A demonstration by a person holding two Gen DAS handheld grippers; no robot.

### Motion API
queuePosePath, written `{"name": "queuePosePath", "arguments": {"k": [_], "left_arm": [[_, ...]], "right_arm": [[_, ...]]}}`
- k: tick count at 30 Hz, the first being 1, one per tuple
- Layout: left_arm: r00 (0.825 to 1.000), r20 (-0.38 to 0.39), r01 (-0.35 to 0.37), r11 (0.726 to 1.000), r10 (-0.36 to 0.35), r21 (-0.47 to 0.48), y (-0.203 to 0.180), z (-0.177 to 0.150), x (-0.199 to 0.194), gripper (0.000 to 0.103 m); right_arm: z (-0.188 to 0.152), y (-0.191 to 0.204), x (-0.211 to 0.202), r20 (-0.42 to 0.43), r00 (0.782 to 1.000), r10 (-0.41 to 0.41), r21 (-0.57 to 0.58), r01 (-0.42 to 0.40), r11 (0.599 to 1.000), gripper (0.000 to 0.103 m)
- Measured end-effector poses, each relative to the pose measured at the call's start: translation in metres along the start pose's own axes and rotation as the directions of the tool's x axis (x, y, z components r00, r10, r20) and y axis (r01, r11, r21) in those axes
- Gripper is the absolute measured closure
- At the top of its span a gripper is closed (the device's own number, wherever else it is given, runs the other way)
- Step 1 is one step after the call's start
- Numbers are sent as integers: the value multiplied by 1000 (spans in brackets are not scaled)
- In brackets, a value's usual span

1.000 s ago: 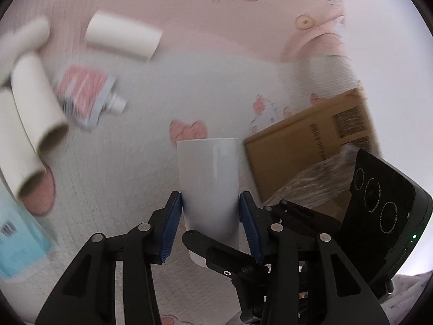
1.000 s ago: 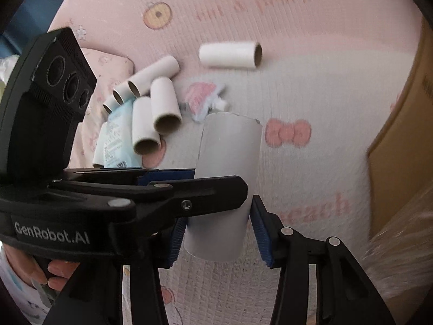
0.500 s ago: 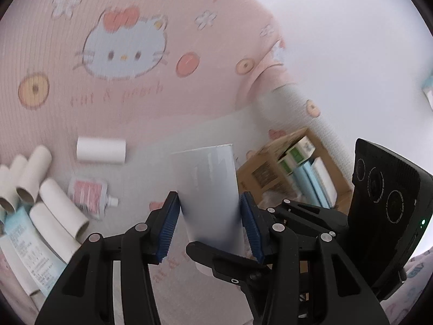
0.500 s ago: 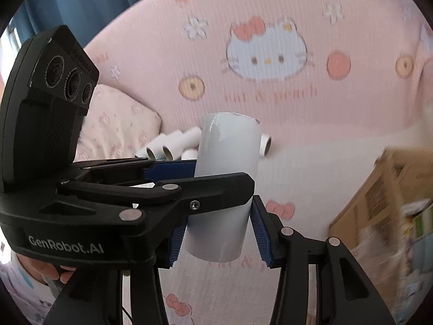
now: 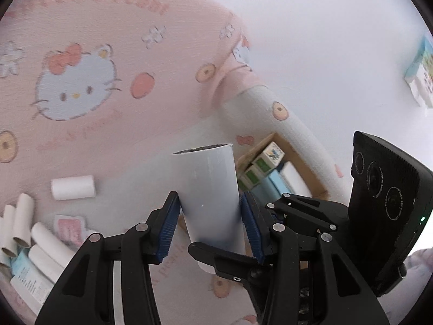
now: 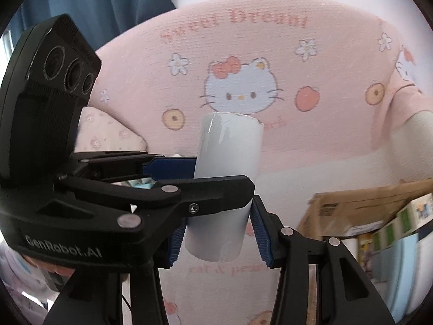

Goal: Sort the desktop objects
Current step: 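Carry the tube with the right gripper over the cardboard box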

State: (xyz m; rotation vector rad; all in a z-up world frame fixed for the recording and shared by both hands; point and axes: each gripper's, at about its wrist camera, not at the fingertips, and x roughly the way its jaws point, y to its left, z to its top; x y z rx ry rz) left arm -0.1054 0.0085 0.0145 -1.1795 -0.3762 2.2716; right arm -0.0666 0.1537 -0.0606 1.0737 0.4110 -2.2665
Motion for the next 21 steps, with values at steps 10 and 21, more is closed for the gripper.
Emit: {"name": "queuePosePath", "arguments": {"k": [10, 21], "left_arm": [[993, -107, 48, 995, -57, -91, -27, 48, 44, 55], [972, -99, 197, 969, -213, -149, -52, 58, 112, 55]], "right_arm": [[23, -55, -8, -32, 999, -37, -29, 36, 999, 60], [23, -121, -31, -49, 976, -212, 90, 215, 972, 61]]}}
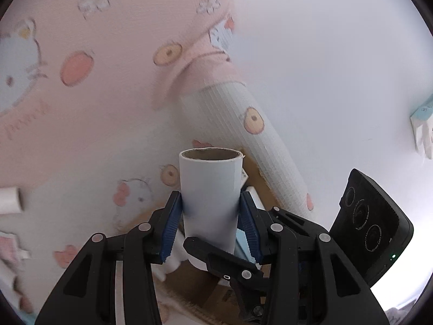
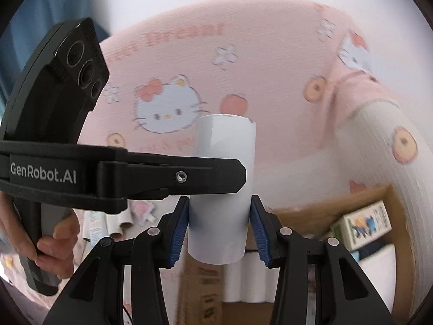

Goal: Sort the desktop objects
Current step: 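Carry the tube with the right gripper over the cardboard box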

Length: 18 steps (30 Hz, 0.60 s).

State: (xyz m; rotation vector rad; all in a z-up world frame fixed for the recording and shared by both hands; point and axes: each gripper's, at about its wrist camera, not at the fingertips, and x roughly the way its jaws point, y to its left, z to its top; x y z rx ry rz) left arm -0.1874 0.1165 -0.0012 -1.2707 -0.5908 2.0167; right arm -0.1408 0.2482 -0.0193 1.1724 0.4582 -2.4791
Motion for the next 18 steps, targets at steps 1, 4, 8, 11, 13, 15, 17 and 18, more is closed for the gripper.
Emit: {"name": "queuePosePath", "arguments": {"k": [1, 4, 8, 11, 13, 15, 17, 18], "left_arm": [[1000, -14, 13, 1000, -13, -10, 1, -2, 6, 55], [999, -37, 25, 999, -26, -21, -1, -11, 18, 55], [998, -66, 18, 1000, -19, -16, -8, -20, 31, 56], [996, -84, 17, 999, -20, -32, -12, -28, 38, 56], [996, -80, 25, 999, -29, -47, -15, -35, 41, 56], [995, -100, 24, 998, -28, -49, -20, -44, 50, 56], [992, -123, 10, 999, -15, -38, -24, -50, 57, 55], [991, -130, 5, 999, -10, -36, -25, -52, 60, 55]], "right_arm": [[-3, -3, 0, -12, 1000, -11, 4, 11, 1000, 61], [-15, -12, -1, -36, 999, -34, 27, 35, 999, 61], [-32, -22, -5, -64, 997, -49, 60, 53, 997, 61], [-39, -28, -10, -82, 995, -59, 81, 66, 995, 62], [-45, -33, -13, -89, 994, -61, 99, 70, 993, 62], [-54, -38, -18, -98, 993, -66, 129, 78, 989, 62], [-63, -43, -20, -111, 991, -70, 146, 86, 986, 62], [-68, -46, -21, -118, 991, -67, 162, 86, 983, 62]]}}
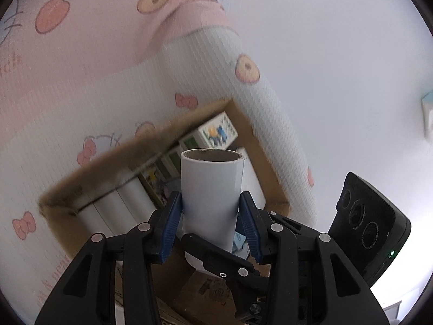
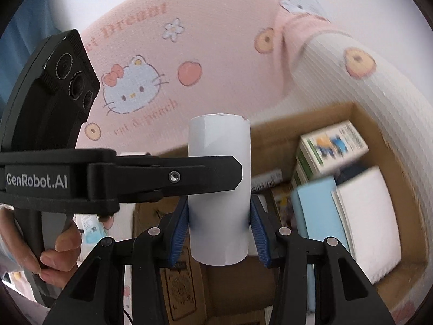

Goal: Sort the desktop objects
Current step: 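Carry the tube with the right gripper over the cardboard box, then lower the tube into the box beside the other white tubes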

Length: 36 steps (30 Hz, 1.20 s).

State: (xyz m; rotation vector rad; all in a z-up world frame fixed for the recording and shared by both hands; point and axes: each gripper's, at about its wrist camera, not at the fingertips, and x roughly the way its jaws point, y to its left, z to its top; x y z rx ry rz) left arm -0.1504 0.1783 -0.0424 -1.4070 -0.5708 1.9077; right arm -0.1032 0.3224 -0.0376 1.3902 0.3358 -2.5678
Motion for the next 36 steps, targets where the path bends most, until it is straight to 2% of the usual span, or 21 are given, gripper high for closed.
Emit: {"name": "queuePosePath", "arguments": {"k": [5, 12, 16, 19, 24, 29, 32, 34, 36], "left_arm": [[999, -45, -7, 999, 5, -38, 5, -5, 16, 56], [997, -81, -5, 996, -2, -85, 15, 6, 36, 56], [992, -125, -3, 993, -12, -120, 21, 6, 49, 56], [991, -133, -30, 994, 16, -103, 19, 6, 55, 56], [989, -151, -29, 990, 8, -135, 22, 8, 66, 56], [986, -164, -63, 986, 37, -157, 24, 8, 75, 56], [984, -160, -107, 981, 81, -164, 25, 8, 77, 56], [984, -163, -98, 977, 68, -187, 27, 10, 80, 56], [981, -173, -126, 970, 90, -209, 29, 11, 83, 56]], "right_arm": [[-13, -11, 3, -54, 999, 0, 63, 4, 998, 62], [-14, -19, 14, -105, 994, -23, 103, 33, 994, 62], [-15, -24, 20, -127, 990, -65, 103, 78, 992, 62], [-16, -30, 25, -150, 985, -81, 115, 98, 989, 62], [-17, -33, 26, -167, 977, -131, 88, 147, 985, 62], [-16, -38, 29, -182, 973, -144, 91, 162, 983, 62], [-16, -42, 27, -194, 974, -115, 129, 142, 982, 62], [-19, -39, 21, -199, 970, -144, 123, 170, 978, 61], [-17, -39, 14, -201, 961, -189, 116, 215, 970, 60]]}}
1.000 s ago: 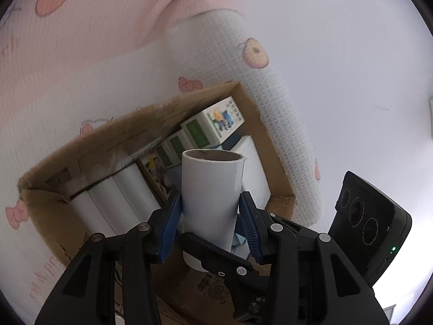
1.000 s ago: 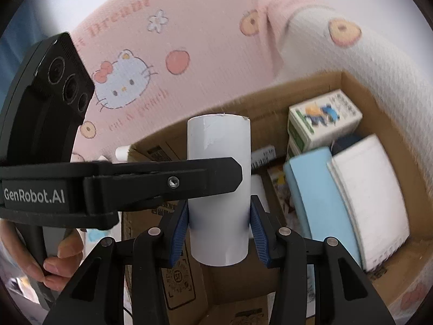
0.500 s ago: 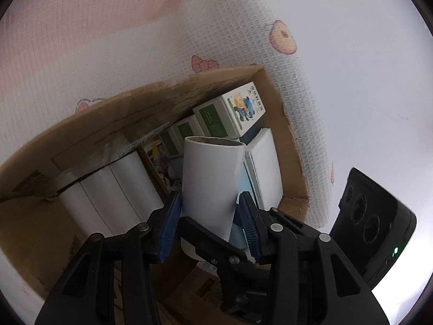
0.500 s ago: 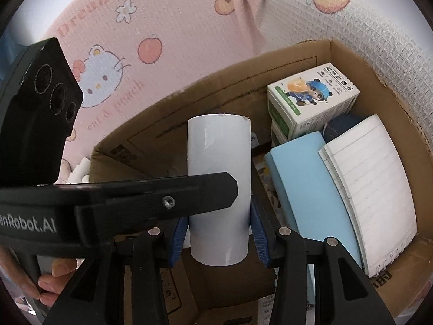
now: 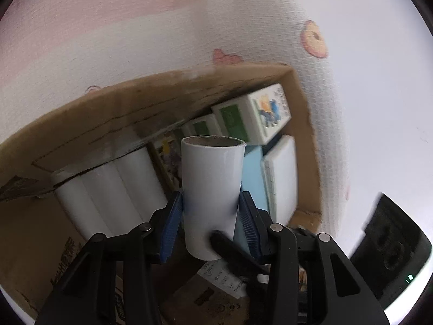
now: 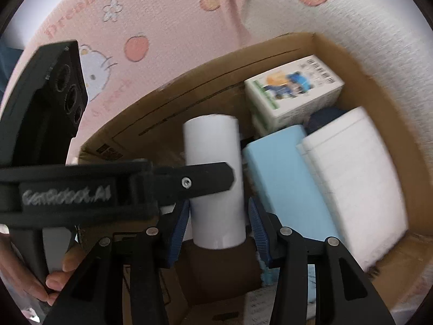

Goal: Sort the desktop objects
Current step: 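Lower the tube into the box beside the other white tubes, then open the right gripper to release the tube in the box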

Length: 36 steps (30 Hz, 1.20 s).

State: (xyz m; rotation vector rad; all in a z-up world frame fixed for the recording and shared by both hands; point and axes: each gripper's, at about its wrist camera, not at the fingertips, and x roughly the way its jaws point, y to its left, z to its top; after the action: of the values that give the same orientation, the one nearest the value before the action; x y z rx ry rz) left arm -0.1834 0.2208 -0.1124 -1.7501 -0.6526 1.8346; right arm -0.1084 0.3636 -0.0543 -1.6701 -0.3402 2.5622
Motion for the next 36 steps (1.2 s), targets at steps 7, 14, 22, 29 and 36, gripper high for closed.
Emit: {"name": "queuePosePath", "arguments": {"k": [7, 14, 22, 29, 36], "left_arm": [[997, -26, -75, 995, 74, -60, 4, 5, 13, 56], [991, -47, -131, 977, 125, -169, 12, 16, 29, 56], [987, -54, -161, 969, 153, -186, 10, 20, 32, 56], [984, -54, -176, 963, 169, -203, 9, 6, 34, 56], [989, -71, -135, 984, 127, -117, 10, -4, 24, 76]], "right_arm": [[-6, -13, -35, 74, 986, -149, 6, 149, 989, 62], [-11, -4, -39, 103, 968, -228, -69, 235, 969, 94], [-13, 5, -42, 118, 942, -315, -114, 328, 938, 94], [-14, 3, -46, 111, 929, -353, -109, 365, 925, 94], [-12, 1, -35, 59, 957, -284, -99, 289, 952, 94]]}}
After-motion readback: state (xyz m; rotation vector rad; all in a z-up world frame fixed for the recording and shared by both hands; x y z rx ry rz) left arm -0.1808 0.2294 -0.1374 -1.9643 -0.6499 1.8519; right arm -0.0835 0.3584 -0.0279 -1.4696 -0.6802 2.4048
